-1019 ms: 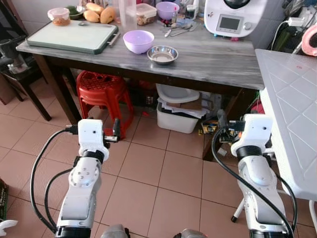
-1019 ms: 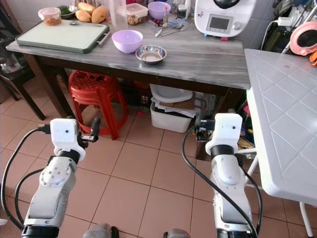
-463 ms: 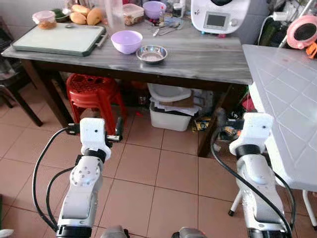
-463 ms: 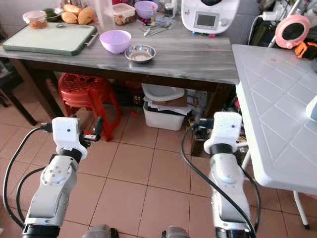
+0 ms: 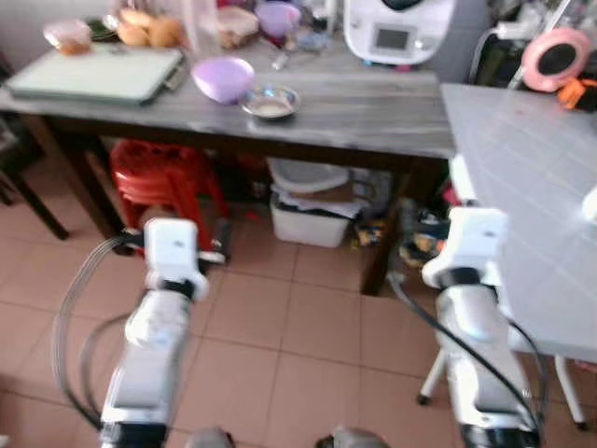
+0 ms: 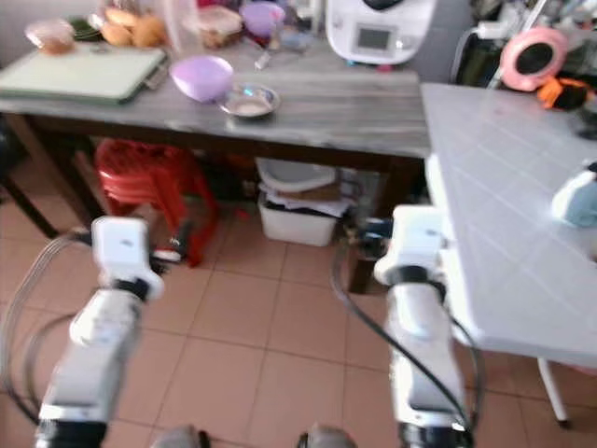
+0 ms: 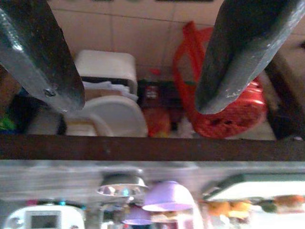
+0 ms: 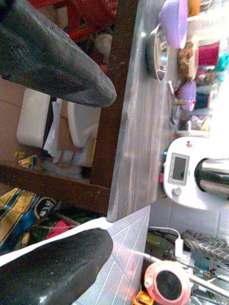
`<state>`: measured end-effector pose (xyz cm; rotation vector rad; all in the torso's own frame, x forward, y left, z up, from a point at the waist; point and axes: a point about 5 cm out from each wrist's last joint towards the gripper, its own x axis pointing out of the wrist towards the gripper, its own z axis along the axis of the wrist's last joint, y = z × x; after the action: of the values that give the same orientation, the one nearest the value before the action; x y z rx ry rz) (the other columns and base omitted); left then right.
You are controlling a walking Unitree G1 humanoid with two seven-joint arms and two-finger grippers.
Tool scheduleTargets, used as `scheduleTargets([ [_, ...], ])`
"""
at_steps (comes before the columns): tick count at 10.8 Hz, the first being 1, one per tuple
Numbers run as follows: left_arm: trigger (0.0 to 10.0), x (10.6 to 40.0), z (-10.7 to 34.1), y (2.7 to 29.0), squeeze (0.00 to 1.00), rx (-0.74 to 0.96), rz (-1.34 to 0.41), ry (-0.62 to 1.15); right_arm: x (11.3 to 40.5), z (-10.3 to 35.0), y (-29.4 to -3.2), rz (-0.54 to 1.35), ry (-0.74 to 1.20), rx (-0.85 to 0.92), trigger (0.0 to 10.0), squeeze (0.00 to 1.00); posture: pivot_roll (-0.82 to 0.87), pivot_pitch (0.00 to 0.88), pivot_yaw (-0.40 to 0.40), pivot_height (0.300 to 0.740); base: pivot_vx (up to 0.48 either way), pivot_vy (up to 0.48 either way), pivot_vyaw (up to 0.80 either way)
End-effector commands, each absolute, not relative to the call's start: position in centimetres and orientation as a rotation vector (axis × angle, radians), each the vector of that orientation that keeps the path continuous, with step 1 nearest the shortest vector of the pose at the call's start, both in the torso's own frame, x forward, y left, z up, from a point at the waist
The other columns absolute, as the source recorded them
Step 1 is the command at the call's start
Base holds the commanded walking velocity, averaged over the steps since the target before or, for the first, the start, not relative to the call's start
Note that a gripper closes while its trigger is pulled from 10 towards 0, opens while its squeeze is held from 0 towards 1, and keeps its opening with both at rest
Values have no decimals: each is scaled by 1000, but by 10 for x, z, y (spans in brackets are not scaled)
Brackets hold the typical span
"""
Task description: Setting the table
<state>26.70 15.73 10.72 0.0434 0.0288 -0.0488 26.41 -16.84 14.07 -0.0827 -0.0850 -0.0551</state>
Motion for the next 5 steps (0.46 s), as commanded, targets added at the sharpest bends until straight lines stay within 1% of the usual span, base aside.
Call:
scheduleTargets([
  [1,10000,269,109,151,0,34,-75,21,265,140,-175,-78,-77,-84,10000,0,-33,0,8,740,0,-334,0],
  [5,10000,269,110,150,0,34,-84,19,268,140,-175,-83,-74,-71,10000,0,-32,0,11,740,0,-315,0],
])
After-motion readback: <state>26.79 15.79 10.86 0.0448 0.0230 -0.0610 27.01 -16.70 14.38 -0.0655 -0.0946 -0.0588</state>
